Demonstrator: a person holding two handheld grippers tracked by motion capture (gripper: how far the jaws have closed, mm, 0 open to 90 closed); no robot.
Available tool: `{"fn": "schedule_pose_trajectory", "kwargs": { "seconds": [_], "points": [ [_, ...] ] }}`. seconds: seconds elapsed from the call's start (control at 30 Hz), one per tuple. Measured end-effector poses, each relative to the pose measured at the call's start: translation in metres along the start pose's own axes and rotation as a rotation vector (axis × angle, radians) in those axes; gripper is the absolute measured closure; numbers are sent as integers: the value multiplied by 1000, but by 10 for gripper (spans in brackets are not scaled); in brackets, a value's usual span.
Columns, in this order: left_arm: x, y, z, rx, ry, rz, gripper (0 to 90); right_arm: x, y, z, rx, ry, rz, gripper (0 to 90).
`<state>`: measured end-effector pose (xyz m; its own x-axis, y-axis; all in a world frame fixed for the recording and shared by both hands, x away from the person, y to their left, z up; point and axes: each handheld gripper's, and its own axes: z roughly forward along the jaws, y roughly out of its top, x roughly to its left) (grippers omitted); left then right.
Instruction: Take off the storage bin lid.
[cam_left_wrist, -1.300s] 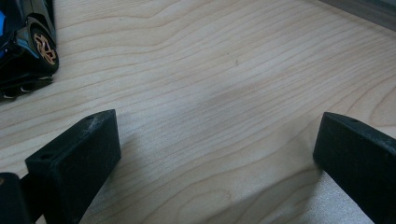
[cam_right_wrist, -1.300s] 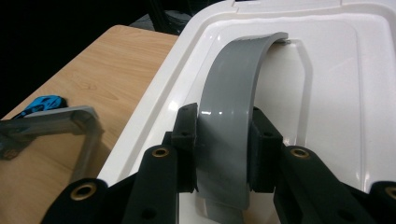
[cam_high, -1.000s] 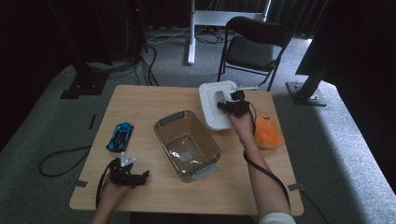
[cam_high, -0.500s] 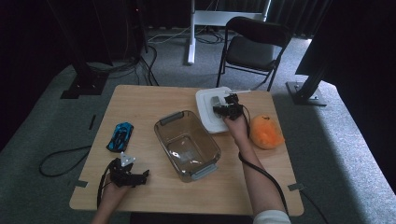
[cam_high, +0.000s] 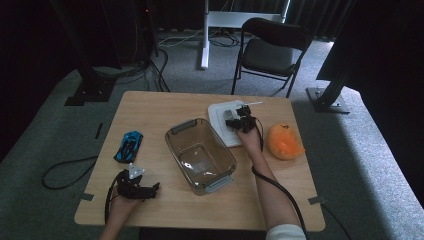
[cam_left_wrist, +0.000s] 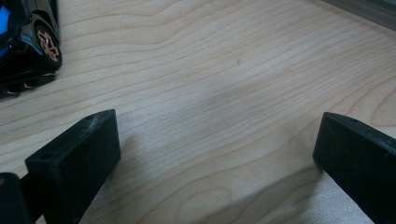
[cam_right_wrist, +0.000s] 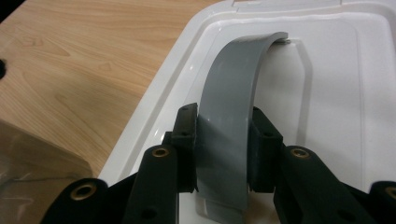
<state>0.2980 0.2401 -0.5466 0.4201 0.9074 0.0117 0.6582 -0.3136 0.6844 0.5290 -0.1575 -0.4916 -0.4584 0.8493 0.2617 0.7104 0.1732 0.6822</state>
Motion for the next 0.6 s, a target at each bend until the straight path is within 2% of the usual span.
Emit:
{"fn": "schedule_pose_trajectory", "kwargs": {
  "seconds": [0.43, 0.53, 0.6],
  "points": [
    [0, 0, 0, 0, -2, 4, 12, -7, -11, 18, 51, 4, 9, 688],
    [0, 0, 0, 0, -3, 4, 11, -7, -14, 21, 68, -7, 5, 680],
    [0, 0, 0, 0, -3, 5, 12, -6, -14, 23, 81, -30, -5, 633]
  ]
}}
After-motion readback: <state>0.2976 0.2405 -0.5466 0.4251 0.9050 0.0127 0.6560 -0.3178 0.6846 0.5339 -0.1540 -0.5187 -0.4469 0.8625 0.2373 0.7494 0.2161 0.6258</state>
